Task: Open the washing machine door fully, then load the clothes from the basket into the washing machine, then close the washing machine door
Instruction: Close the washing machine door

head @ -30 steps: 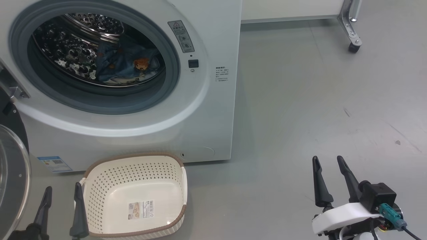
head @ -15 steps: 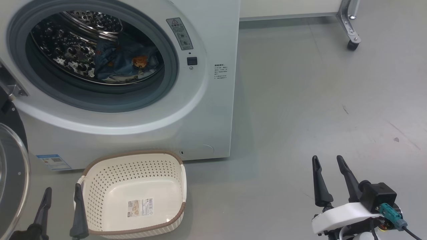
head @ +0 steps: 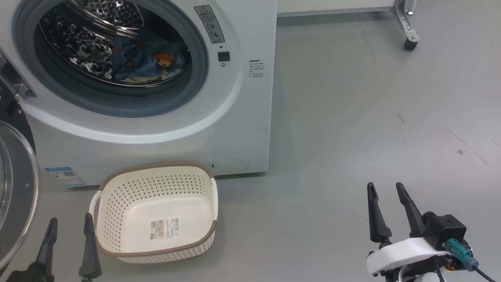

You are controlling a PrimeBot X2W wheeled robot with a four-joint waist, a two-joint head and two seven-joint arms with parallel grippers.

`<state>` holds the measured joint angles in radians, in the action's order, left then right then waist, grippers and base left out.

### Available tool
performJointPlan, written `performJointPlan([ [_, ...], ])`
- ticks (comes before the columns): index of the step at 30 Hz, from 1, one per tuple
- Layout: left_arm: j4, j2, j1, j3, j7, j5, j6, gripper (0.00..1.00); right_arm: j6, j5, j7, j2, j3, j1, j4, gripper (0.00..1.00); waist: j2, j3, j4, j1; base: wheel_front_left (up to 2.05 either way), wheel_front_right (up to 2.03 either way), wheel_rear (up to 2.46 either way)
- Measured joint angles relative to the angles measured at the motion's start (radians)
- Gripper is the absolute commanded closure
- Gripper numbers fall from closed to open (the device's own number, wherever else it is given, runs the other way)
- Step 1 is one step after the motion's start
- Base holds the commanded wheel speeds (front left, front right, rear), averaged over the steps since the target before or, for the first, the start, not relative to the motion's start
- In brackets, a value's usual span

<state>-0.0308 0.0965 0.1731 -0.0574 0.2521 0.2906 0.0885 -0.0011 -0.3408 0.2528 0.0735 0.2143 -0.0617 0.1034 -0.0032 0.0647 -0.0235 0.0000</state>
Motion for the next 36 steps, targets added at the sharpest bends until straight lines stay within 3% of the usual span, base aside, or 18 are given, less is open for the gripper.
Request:
performJointPlan([
  [12, 0.024, -0.009, -0.006, -0.057, 0.000, 0.000, 0.000, 0.00, 0.000, 0.000, 0.000, -0.003, -0.008, 0.000, 0.000, 0.00, 0.0000, 0.000, 0.010, 0.0000, -0.85, 0.85, 0.00],
  [36, 0.013, -0.027, 0.003, -0.042, 0.000, 0.000, 0.009, 0.00, 0.018, 0.018, 0.000, -0.003, -0.011, -0.004, 0.012, 0.00, 0.0000, -0.044, 0.028, 0.0000, -0.25, 0.25, 0.00],
])
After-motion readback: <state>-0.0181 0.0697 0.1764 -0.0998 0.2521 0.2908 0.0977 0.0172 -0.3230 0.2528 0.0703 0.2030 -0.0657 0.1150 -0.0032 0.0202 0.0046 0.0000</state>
